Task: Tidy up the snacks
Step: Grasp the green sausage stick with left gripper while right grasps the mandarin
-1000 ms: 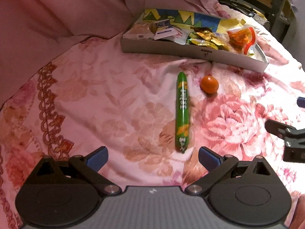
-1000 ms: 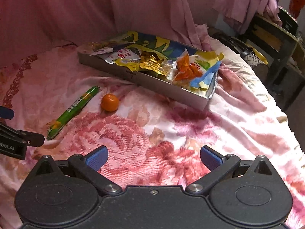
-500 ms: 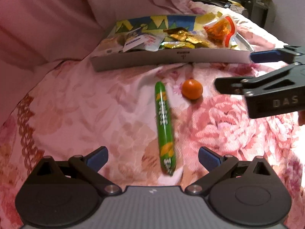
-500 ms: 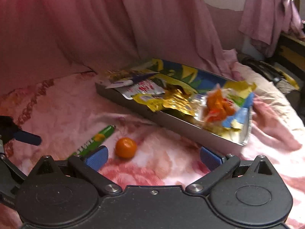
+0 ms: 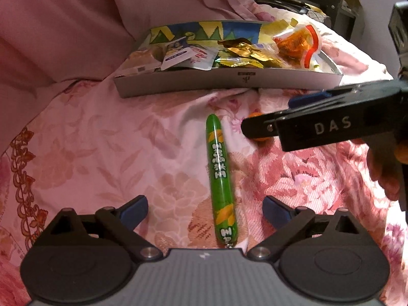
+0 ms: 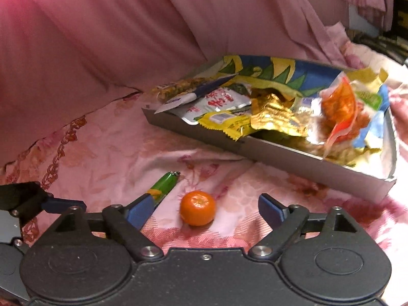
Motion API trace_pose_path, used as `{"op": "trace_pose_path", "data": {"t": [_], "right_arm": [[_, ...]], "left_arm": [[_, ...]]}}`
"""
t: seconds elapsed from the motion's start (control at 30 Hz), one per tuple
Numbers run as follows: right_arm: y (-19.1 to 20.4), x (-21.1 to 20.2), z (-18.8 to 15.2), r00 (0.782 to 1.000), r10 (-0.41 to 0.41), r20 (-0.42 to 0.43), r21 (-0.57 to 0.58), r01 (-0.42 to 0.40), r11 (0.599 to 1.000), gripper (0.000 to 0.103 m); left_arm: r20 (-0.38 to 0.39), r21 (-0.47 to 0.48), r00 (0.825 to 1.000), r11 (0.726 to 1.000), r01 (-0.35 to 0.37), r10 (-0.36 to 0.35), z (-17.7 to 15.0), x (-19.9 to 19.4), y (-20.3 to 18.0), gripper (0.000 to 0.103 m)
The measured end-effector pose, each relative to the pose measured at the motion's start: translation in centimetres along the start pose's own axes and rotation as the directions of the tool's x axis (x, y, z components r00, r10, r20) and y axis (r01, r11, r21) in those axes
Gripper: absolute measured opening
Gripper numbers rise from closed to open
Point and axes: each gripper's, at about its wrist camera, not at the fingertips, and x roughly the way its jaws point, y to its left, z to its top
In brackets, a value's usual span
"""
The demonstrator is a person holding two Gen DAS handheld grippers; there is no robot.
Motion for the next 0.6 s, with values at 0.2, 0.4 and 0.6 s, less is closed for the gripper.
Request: {"op": "trace_pose_path", "data": {"t": [0.2,0.4,0.6], "right_arm": [[-0.5,0.9,-0.2,0.999,0.027,-0.032,0.052,-0.025,0.998,0.075],[-0.4,1.0,-0.2,0.999,0.017,-0.041,0.051,-0.015,0.999,0.059],[0.2,1.1,-0.2,0.997,-0.027,-0.067,0.006,0.028,1.0,0.045]], "left_arm": [[0.002,-0.053,1.0,0.998,0.02,-0.02,0.1,0.0,0.7,0.084],[0.011,-0.082,0.999,0.996,0.034,-0.033,0.2,0.1,1.2,0.068],[0.021,-0.068,0.999,0.997,0.043,-0.042,0.3,0.5,0.8,0.056]]}}
